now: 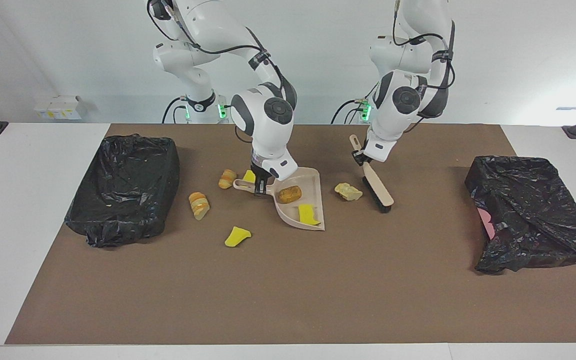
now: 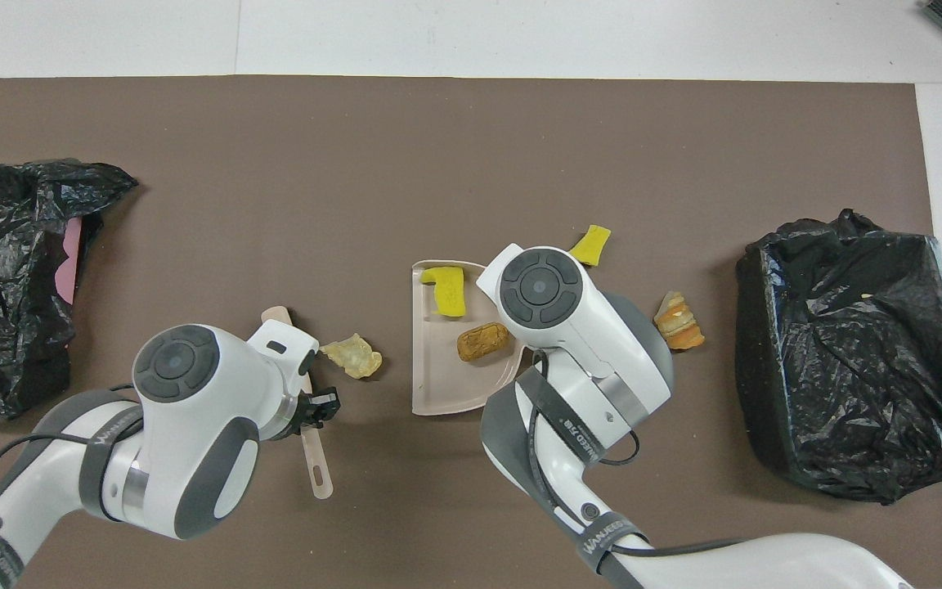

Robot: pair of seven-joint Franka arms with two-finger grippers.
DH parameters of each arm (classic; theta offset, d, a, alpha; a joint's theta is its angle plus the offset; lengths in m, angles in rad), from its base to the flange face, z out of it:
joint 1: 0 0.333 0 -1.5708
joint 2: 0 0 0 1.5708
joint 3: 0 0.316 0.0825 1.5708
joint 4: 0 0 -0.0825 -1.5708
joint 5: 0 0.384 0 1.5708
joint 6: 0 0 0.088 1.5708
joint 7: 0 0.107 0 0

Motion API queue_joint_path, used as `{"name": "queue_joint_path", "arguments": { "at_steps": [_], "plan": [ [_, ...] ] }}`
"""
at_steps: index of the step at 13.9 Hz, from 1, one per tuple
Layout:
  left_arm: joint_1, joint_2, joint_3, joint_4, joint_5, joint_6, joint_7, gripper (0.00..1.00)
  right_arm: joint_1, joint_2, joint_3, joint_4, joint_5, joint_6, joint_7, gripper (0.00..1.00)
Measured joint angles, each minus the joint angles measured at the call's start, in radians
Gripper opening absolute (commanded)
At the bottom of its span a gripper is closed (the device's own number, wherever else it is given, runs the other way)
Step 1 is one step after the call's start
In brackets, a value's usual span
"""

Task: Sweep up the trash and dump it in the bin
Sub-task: 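Carry the loaded dustpan with the right gripper toward the nearby trash bag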

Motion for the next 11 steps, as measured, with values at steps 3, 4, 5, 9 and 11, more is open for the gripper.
{"name": "queue_joint_path", "arguments": {
  "at_steps": [3, 4, 5, 9, 11],
  "plan": [
    [-0.115, 0.013, -0.011, 0.003, -0.011, 0.071, 0.016, 0.0, 0.0, 0.0, 0.0, 0.0, 0.0, 0.0, 0.0, 0.0],
    [-0.159, 0.014, -0.014, 0.003, -0.027, 0.089, 0.058, 0.0, 0.0, 0.0, 0.0, 0.0, 0.0, 0.0, 0.0, 0.0],
    [-0.196, 0.014, -0.017, 0.004, -0.046, 0.101, 0.115, 0.0, 0.0, 0.0, 0.0, 0.0, 0.0, 0.0, 0.0, 0.0],
    [-0.27, 0.014, -0.019, 0.028, -0.072, 0.109, 0.219, 0.0, 0.0, 0.0, 0.0, 0.0, 0.0, 0.0, 0.0, 0.0],
    [-0.27, 0.014, -0.013, 0.041, -0.072, 0.108, 0.221, 0.0, -0.002, 0.0, 0.0, 0.0, 0.0, 0.0, 0.0, 0.0]
  ]
}}
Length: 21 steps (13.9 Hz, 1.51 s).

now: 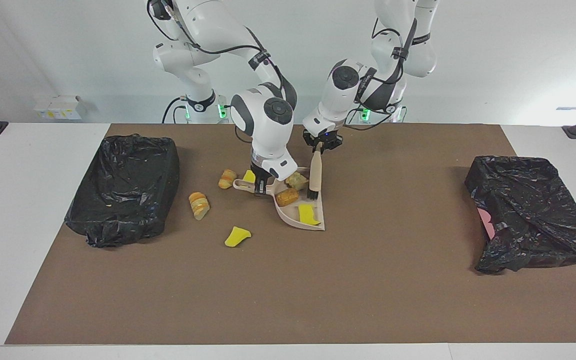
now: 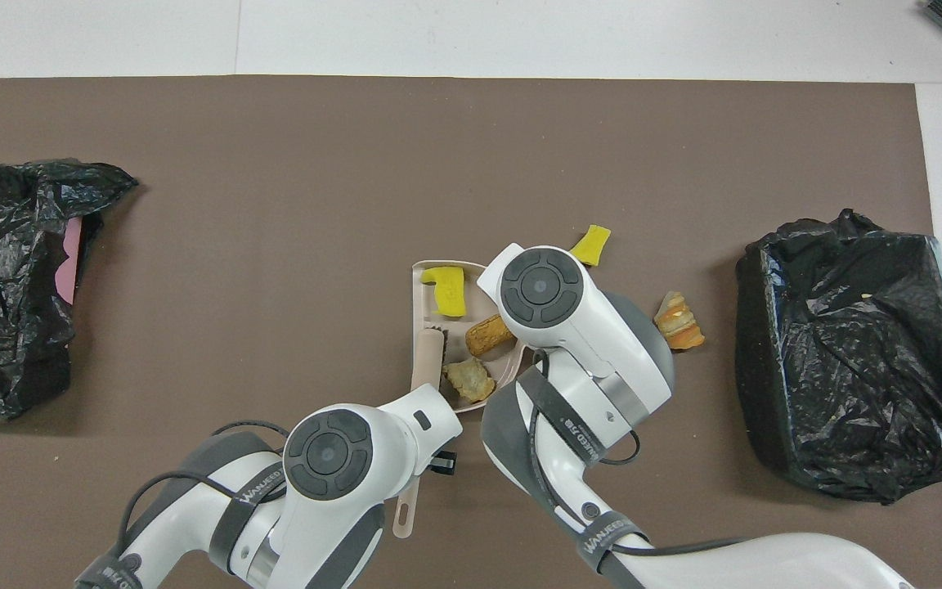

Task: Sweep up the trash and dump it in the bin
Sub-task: 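Carry the loaded dustpan with the right gripper toward the nearby trash bag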

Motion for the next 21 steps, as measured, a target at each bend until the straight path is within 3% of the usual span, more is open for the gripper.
{"name": "queue_joint_path", "arguments": {
  "at_steps": [5, 10, 15, 20, 21],
  "plan": [
    [0.069, 0.0, 0.031, 0.005, -0.003, -0.023, -0.198, 0.0, -0.014, -0.004, -0.001, 0.002, 0.0, 0.001, 0.0, 0.0],
    [0.095, -0.038, 0.024, 0.006, 0.001, -0.117, -0.271, 0.0, -0.068, -0.042, -0.003, 0.003, 0.0, 0.001, -0.001, 0.0],
    [-0.045, -0.089, 0.004, -0.049, 0.001, -0.116, -0.388, 0.0, -0.232, -0.166, -0.005, 0.002, 0.029, -0.037, -0.19, 0.0],
    [-0.13, -0.082, 0.0, -0.114, 0.002, -0.005, -0.427, 0.0, -0.466, -0.269, -0.008, -0.001, 0.085, -0.094, -0.421, 0.0],
    [-0.13, -0.08, 0.001, -0.119, 0.002, 0.001, -0.427, 0.17, -0.516, -0.284, -0.009, -0.002, 0.086, -0.098, -0.462, 0.0]
  ]
}}
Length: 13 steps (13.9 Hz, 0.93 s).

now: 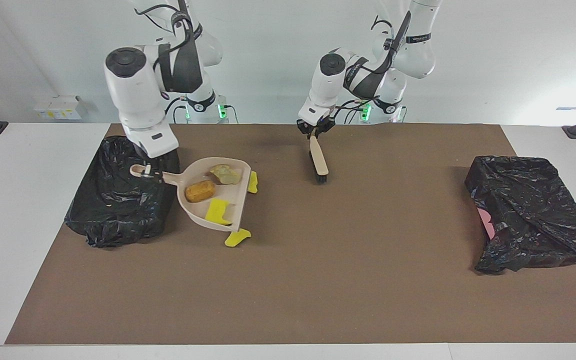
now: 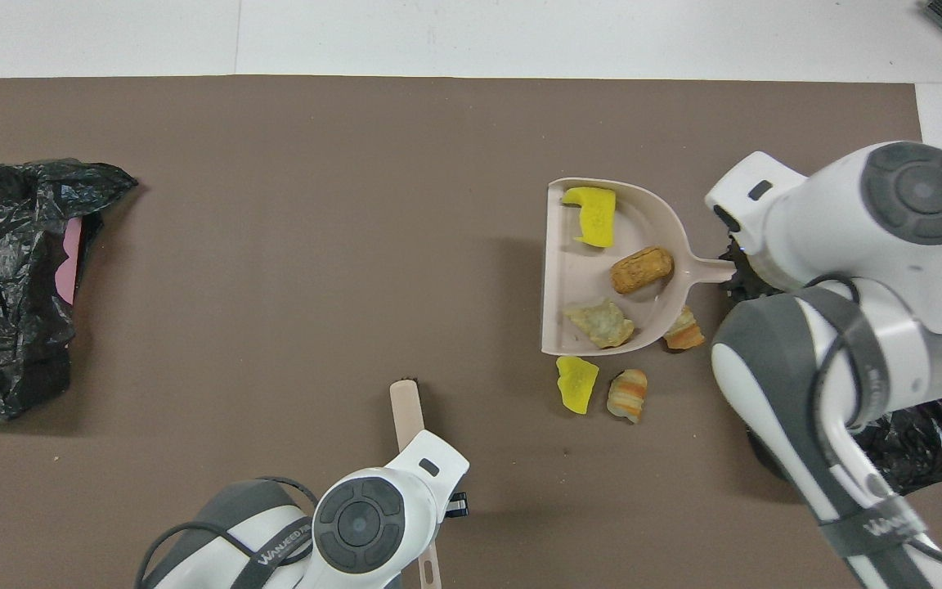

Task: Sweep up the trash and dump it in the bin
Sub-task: 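Carry the loaded dustpan with the right gripper toward the nearby trash bag, then tip the dustpan over the trash bag with the right gripper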

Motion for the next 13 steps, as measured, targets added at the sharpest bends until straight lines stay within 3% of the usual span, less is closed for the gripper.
{"name": "queue_joint_path", "arguments": {
  "at_steps": [1, 2, 6, 9, 13],
  "plan": [
    [0.0, 0.002, 0.002, -0.001, 0.0, 0.002, 0.0, 0.81, -0.055, -0.014, -0.001, 0.0, 0.001, 0.0, -0.046, 0.0],
    [0.001, 0.003, 0.004, -0.001, 0.001, 0.004, 0.001, 1.0, -0.108, -0.025, -0.002, -0.001, 0.002, 0.0, -0.092, 0.0],
    [0.02, 0.018, 0.021, 0.031, 0.001, 0.012, 0.001, 1.0, -0.275, -0.044, -0.009, -0.001, 0.002, 0.0, -0.265, 0.0],
    [0.098, 0.03, 0.027, 0.089, 0.026, 0.012, 0.006, 1.0, -0.364, -0.048, -0.014, -0.001, -0.023, 0.004, -0.391, 0.0],
    [0.259, 0.035, 0.033, 0.167, 0.046, 0.012, 0.117, 1.0, -0.392, -0.058, -0.011, -0.008, -0.202, 0.016, -0.42, 0.0]
  ]
}}
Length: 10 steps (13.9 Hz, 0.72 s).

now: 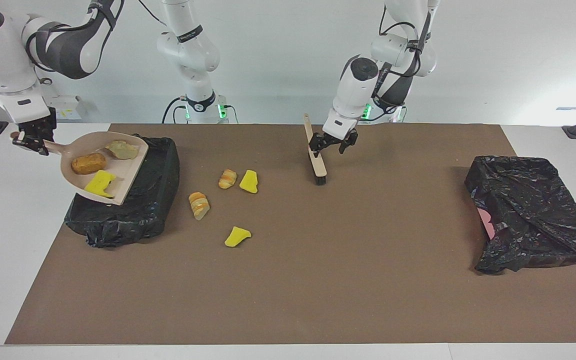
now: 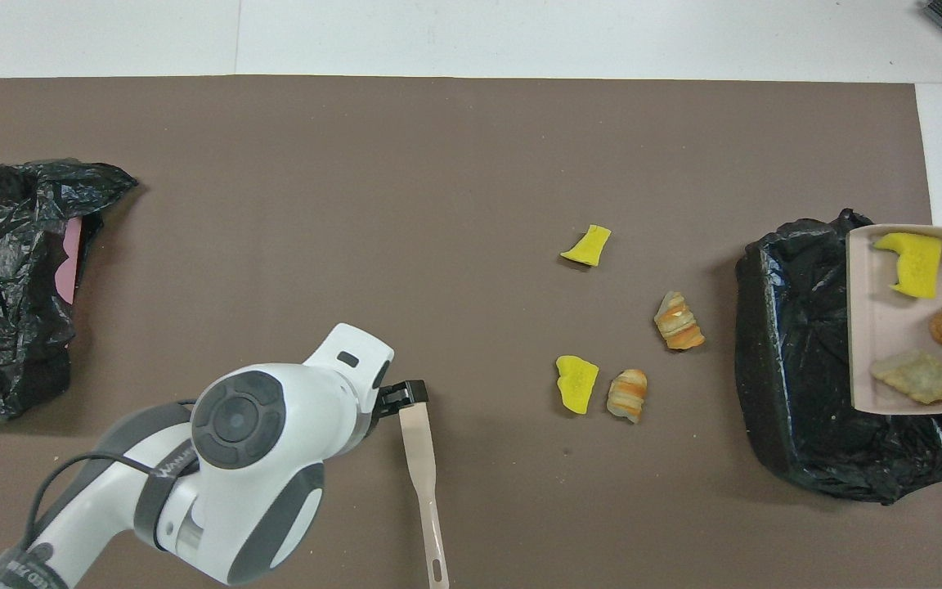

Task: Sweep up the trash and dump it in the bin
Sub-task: 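Tip the dustpan over the trash bag with the right gripper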

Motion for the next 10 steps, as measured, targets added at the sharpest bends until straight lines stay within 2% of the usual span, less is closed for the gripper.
{"name": "queue_joint_path", "arguments": {
  "at_steps": [3, 6, 10],
  "plan": [
    [0.13, 0.007, 0.003, 0.089, 0.001, -0.067, 0.188, 1.0, 0.016, -0.023, 0.008, -0.061, -0.152, 0.076, 0.007, 0.0],
    [0.257, 0.035, 0.005, 0.238, 0.001, -0.216, 0.35, 1.0, 0.11, -0.059, 0.012, -0.14, -0.338, 0.069, 0.165, 0.0],
    [0.364, 0.106, 0.005, 0.429, 0.001, -0.353, 0.451, 1.0, 0.144, -0.078, 0.012, -0.175, -0.382, 0.054, 0.213, 0.0]
  ]
}}
